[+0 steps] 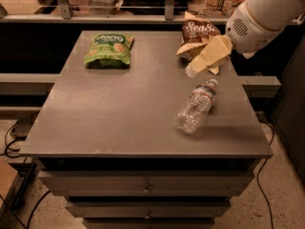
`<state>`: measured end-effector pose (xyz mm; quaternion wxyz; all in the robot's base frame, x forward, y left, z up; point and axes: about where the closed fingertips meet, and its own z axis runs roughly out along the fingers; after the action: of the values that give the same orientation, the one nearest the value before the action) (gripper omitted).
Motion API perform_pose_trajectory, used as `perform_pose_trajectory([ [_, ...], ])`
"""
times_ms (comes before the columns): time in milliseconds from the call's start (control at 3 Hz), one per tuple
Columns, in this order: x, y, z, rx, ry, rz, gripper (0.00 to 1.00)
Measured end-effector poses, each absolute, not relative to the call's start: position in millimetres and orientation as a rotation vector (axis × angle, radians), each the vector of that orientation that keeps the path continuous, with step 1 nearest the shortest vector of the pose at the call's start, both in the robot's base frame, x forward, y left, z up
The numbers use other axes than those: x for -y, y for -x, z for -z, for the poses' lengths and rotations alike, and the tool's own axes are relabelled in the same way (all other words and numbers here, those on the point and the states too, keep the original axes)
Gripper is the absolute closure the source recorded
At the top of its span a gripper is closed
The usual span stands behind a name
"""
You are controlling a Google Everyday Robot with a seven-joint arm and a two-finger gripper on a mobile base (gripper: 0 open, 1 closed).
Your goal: Move water bottle near green rice chip bag
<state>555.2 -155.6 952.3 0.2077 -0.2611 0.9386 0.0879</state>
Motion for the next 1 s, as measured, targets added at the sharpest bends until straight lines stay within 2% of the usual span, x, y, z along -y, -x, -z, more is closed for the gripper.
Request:
perform_pose_trajectory([
  [1000,138.1,-543.7,-903.2,-2.832,0.645,-0.183,0.0],
])
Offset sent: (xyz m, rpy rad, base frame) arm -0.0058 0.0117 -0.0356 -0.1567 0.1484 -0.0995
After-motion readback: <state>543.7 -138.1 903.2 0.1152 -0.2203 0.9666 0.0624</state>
